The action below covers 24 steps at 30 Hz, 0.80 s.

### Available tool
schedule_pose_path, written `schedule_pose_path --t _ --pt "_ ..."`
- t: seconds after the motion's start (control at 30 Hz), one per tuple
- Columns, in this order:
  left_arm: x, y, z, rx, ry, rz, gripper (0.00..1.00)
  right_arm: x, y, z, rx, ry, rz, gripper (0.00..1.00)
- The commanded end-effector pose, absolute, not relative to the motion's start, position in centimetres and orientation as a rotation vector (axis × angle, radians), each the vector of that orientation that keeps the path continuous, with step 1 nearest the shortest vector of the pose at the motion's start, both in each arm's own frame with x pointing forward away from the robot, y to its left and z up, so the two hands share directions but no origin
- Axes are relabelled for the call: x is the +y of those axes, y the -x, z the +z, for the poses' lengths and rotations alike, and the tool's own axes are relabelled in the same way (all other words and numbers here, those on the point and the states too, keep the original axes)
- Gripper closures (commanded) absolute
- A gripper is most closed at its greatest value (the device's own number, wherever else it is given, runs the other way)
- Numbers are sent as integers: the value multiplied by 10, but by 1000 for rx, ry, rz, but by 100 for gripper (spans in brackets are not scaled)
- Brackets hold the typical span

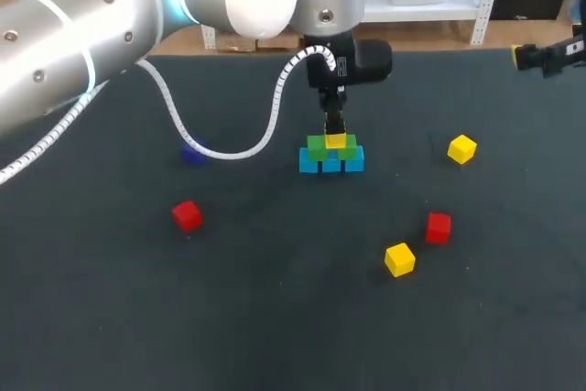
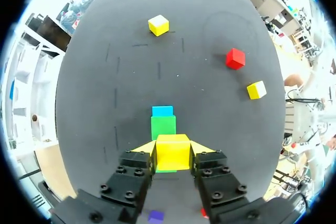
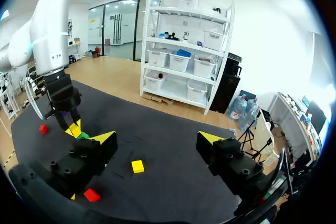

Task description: Place the blue cubes, place green cubes on the blue cubes, place the yellow cubes on the green cubes, then place the red cubes on the yellow cubes, and place purple cube on the red cubes.

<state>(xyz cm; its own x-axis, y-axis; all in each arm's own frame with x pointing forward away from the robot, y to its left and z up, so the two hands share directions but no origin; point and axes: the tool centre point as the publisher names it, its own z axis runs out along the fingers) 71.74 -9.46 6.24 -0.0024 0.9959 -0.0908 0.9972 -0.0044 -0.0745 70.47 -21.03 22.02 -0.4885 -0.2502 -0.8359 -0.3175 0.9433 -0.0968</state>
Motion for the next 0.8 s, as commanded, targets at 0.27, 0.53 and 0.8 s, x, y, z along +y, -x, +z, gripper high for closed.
schedule_pose_path --t 0.27,0.53,0.8 --pt "-100 -727 61 2229 -2212 -191 100 -211 -706 216 2063 399 100 0" --pt "-98 -729 59 2253 -2198 -193 100 -211 -706 216 2063 399 100 0" --pt "-96 -729 57 2267 -2188 -199 100 -211 -706 216 2063 399 100 0"
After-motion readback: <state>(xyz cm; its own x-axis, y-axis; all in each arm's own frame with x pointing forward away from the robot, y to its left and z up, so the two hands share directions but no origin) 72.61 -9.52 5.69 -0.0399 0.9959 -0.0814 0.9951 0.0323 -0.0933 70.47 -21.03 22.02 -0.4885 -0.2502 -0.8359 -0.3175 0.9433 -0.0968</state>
